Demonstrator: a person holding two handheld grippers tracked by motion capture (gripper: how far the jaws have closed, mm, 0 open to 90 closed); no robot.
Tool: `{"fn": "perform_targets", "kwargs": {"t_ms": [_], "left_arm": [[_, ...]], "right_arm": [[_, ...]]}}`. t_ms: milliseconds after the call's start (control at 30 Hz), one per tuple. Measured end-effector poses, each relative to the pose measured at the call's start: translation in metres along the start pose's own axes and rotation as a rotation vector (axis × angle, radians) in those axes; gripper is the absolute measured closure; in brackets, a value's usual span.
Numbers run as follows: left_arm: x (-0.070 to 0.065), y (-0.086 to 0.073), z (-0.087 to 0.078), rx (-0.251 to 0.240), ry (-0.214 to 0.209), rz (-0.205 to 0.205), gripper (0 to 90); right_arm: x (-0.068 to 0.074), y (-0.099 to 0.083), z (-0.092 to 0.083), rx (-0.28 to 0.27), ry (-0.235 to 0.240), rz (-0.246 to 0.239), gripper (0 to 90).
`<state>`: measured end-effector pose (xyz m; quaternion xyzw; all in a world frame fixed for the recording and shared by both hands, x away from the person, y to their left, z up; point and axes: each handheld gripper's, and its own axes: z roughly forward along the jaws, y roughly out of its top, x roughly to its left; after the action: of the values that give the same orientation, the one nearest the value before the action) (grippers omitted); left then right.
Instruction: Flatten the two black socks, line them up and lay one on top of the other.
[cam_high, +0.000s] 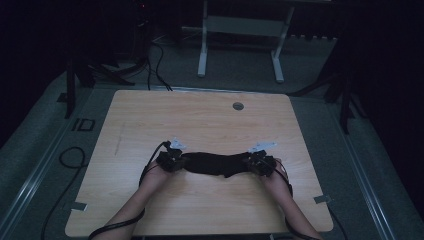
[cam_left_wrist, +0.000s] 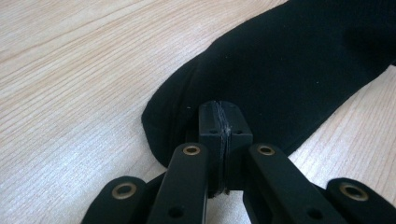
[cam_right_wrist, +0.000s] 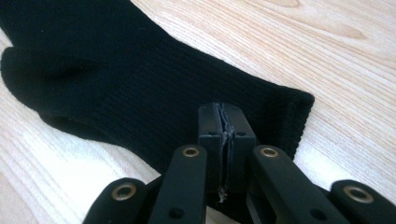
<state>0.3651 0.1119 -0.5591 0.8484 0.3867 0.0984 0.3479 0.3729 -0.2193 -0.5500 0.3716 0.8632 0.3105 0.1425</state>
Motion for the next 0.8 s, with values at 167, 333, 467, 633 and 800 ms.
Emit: {"fn": "perform_targets", "kwargs": {"t_ms": [167, 333, 467, 633, 800], "left_arm": [[-0.001, 0.000, 0.000, 0.001, -0.005, -0.008, 88.7], [-0.001, 0.001, -0.001, 0.004, -0.009, -0.004, 85.9], [-0.004, 0.002, -0.010, -0.066, -0.030, -0.024, 60.0], [-0.009, 0.002, -0.018, -0.102, -0.030, 0.004, 34.6], [-0.014, -0.003, -0.022, -0.128, -0.042, -0.006, 16.2]], "right_arm": [[-0.002, 0.000, 0.000, -0.006, 0.007, 0.018, 86.4], [0.001, 0.003, 0.001, -0.010, -0.004, 0.009, 83.9], [0.003, 0.006, -0.004, -0.036, 0.003, 0.012, 73.6], [0.005, 0.013, -0.014, -0.085, 0.028, -0.010, 48.6], [0.005, 0.014, -0.019, -0.110, 0.027, -0.005, 31.4]]}}
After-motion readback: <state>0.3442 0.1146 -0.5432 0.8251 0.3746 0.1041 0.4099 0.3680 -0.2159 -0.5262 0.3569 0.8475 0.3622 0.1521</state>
